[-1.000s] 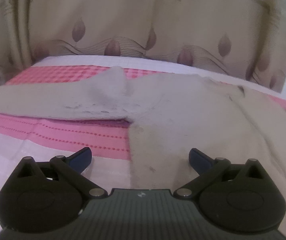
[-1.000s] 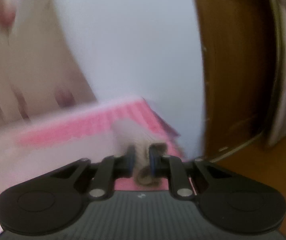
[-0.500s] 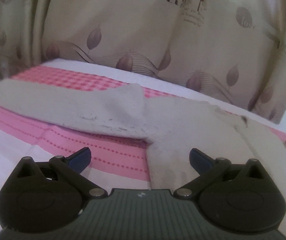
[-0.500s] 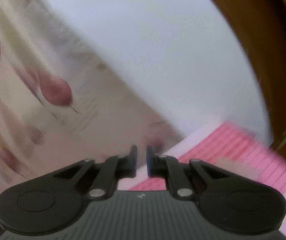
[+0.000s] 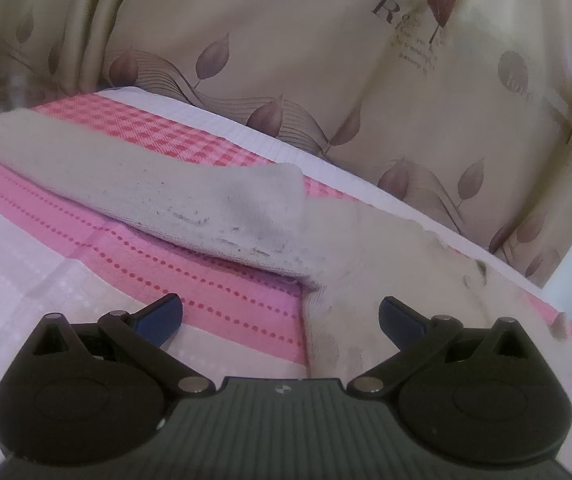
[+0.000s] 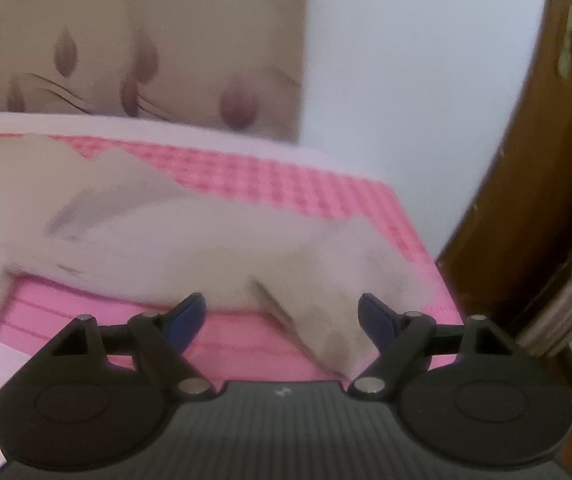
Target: Fold small clothes
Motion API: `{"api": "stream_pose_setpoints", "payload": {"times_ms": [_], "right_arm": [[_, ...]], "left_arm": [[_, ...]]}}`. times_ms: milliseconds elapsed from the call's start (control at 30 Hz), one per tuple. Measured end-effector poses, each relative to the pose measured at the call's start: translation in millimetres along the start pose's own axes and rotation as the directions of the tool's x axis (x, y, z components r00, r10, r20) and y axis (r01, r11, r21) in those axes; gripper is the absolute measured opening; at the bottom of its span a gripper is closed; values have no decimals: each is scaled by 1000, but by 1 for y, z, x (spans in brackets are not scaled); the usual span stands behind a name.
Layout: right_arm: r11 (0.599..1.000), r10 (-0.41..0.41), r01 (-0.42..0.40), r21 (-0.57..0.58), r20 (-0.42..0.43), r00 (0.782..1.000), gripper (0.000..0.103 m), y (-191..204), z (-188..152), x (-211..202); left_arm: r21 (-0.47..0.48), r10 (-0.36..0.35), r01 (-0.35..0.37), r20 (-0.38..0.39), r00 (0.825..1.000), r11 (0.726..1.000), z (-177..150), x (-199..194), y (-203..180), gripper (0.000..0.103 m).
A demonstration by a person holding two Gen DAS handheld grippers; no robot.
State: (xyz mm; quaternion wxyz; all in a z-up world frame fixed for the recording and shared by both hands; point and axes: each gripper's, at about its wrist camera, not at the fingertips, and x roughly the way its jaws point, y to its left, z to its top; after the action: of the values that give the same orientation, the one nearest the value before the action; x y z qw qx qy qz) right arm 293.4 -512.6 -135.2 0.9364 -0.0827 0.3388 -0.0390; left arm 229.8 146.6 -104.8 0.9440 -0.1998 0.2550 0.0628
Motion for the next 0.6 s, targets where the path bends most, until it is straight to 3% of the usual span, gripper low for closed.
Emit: {"api": "stream_pose_setpoints", "payload": {"times_ms": [100,167,233,333,533,600], "right_arm": [[988,45,-38,150,-42,998,61,-30,-6,11],[965,19,-8,260,-40,999,32,-54,-11,11],[913,59,-45,405,-23,998,27,-79,-16,8],[871,84,-74,486,3,996,20,-89,-18,1],[740,141,-163,653,88,986,16,-100,-25,-2],[740,124,-148,656,82,989,16,-101,-23,-2]], "left_arm": [[9,9,-9,-3,1000,1000,-1,0,-1,103],[14,16,-15,-5,1000,1000,-1,1,-2,103],[18,22,-22,-7,1000,1000,-1,2,-4,103],[23,28,-28,-8,1000,999,-1,2,-5,103],[25,29,-29,-9,1000,999,-2,2,-5,103],[25,30,-29,-9,1000,999,-1,2,-5,103]]}}
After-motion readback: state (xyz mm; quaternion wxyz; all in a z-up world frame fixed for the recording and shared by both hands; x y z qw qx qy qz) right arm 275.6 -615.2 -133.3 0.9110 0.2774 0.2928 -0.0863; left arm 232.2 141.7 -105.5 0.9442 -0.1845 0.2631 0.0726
